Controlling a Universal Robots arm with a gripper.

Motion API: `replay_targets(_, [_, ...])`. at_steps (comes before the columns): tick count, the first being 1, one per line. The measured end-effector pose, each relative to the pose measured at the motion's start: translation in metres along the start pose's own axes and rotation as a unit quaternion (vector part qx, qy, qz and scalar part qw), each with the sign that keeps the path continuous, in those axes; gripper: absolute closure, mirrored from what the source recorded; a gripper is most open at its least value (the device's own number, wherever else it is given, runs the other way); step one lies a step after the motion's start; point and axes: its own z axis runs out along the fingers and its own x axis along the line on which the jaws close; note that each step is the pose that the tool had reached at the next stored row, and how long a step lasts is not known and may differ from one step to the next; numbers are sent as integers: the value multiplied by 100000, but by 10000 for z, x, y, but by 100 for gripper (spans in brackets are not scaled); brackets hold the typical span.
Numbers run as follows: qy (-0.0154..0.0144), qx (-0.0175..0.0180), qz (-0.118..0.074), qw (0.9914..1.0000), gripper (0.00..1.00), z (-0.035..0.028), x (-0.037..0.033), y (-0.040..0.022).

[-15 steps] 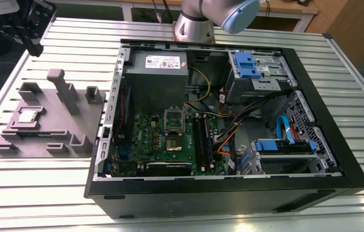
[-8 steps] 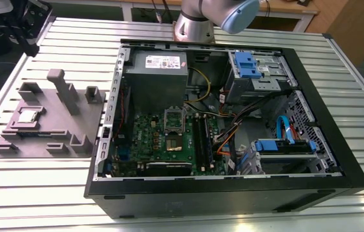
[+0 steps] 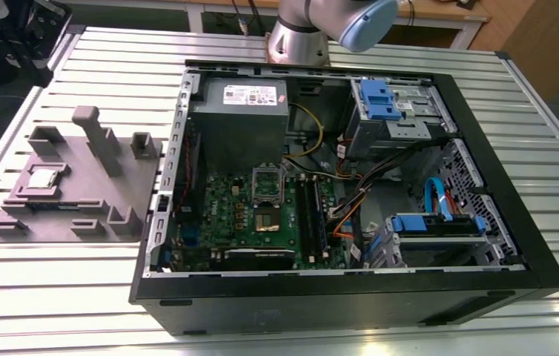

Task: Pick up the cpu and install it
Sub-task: 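Reach for the cpu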

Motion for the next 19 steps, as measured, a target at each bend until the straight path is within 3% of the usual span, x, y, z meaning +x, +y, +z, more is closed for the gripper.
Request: replay_targets(19, [6, 4, -2, 100000, 90, 5, 160, -17])
